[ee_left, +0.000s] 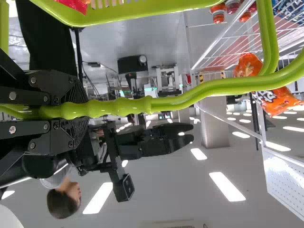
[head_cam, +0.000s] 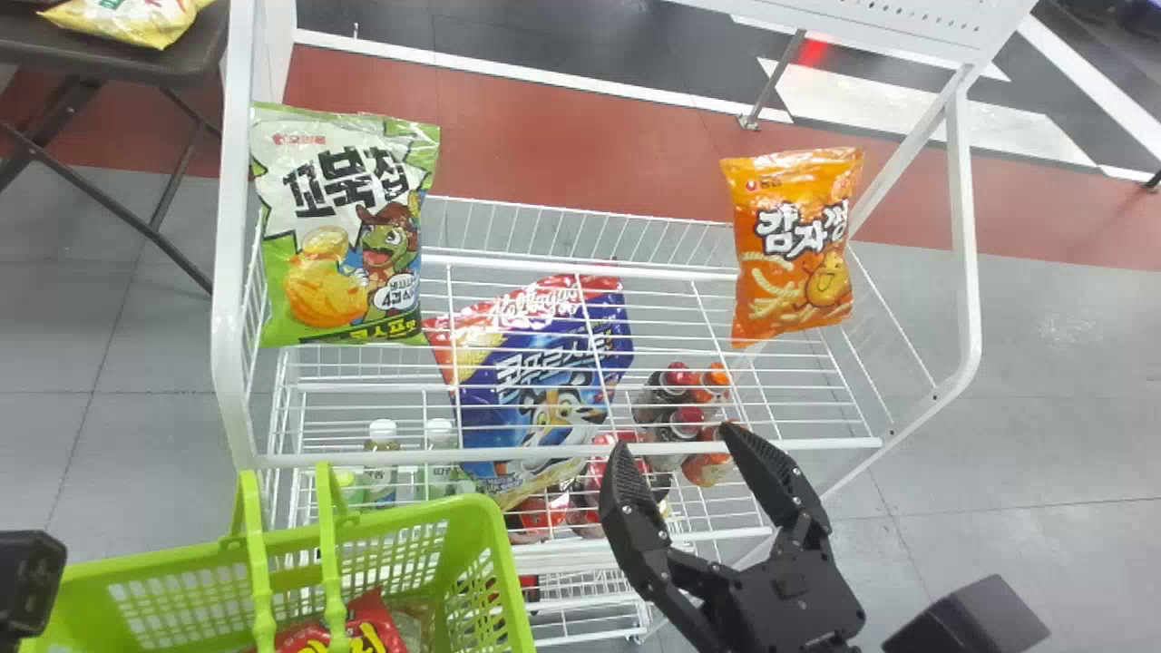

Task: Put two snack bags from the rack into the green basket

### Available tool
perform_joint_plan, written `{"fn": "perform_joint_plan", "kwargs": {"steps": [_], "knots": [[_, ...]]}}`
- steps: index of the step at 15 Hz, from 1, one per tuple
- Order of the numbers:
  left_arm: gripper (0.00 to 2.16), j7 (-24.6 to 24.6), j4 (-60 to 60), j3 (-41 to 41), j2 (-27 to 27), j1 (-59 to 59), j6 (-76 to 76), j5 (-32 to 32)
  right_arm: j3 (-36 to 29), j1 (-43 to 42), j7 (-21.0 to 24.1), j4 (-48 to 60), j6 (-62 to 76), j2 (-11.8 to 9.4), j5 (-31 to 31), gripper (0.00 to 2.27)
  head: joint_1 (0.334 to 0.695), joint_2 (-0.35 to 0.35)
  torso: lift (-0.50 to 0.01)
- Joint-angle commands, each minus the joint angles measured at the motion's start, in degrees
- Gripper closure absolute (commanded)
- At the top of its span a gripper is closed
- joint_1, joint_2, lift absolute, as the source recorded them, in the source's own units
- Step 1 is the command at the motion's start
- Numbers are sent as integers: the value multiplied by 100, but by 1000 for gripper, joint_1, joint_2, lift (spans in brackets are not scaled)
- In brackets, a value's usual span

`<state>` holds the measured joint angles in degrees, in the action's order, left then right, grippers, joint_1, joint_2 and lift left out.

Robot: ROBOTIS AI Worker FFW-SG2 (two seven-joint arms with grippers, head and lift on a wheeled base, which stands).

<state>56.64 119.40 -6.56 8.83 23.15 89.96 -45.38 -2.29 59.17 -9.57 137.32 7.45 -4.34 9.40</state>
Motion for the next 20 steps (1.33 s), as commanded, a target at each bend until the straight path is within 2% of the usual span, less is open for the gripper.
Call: {"fn": "perform_joint_plan", "kwargs": {"steps": [1, 20], "knots": [[1278, -4, 14, 23, -4, 32, 7, 2, 9, 60, -1, -21, 120, -23, 9, 90, 695, -350, -4], [1278, -22, 119, 5, -57, 251, 7, -6, 44, 68, -10, 234, -354, -14, 105, 93, 695, -350, -4]]}}
